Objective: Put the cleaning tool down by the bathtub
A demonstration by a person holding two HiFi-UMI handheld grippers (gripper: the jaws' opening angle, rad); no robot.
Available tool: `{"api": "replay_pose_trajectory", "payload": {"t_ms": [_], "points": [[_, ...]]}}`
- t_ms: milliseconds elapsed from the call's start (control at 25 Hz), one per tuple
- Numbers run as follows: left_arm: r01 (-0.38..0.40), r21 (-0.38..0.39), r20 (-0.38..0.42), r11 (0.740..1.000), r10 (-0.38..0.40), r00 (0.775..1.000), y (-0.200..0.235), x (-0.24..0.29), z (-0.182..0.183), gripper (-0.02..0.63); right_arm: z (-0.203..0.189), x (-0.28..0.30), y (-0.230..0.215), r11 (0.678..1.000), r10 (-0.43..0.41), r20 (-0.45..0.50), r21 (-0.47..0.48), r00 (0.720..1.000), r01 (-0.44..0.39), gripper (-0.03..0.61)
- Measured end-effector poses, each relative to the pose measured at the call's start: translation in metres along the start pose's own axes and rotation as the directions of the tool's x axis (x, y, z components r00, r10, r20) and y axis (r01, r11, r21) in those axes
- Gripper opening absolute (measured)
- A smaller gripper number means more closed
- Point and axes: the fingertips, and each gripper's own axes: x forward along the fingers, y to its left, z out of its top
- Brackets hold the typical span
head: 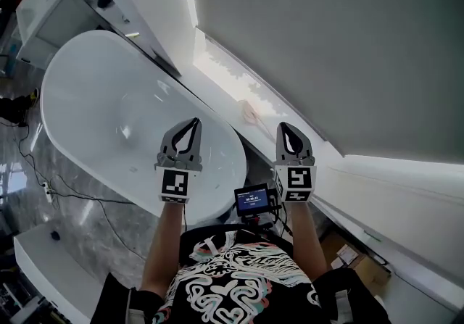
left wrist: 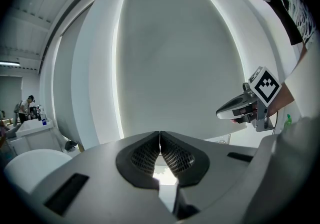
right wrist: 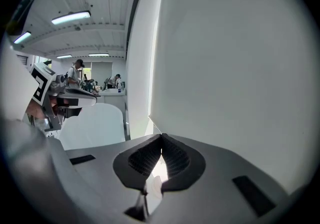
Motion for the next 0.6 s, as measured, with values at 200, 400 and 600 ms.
{"api": "replay_pose_trajectory", "payload": {"t_ms": [200, 400, 600], "points": [[-0.017, 0.022, 0.049, 1.000, 0.016, 0.999, -0.002, -0.021, 0.027, 0.018, 0.029, -0.028, 0.005, 1.000, -0.015, 0.075, -0.007, 0.997, 0.015, 0.028], [-0.030, 0.007, 0.113, 1.000, 0.029, 0.993, -0.009, -0.043, 0.043, 0.018, 0.048, -0.055, 0.015, 0.998, -0.045, 0.137, -0.040, 0.990, 0.051, 0.028], [-0.029, 0.019, 0.155, 0.999, 0.026, 0.988, -0.013, -0.055, 0.069, 0.018, 0.070, -0.072, 0.023, 0.999, -0.024, 0.181, -0.037, 0.983, 0.031, 0.028]]}}
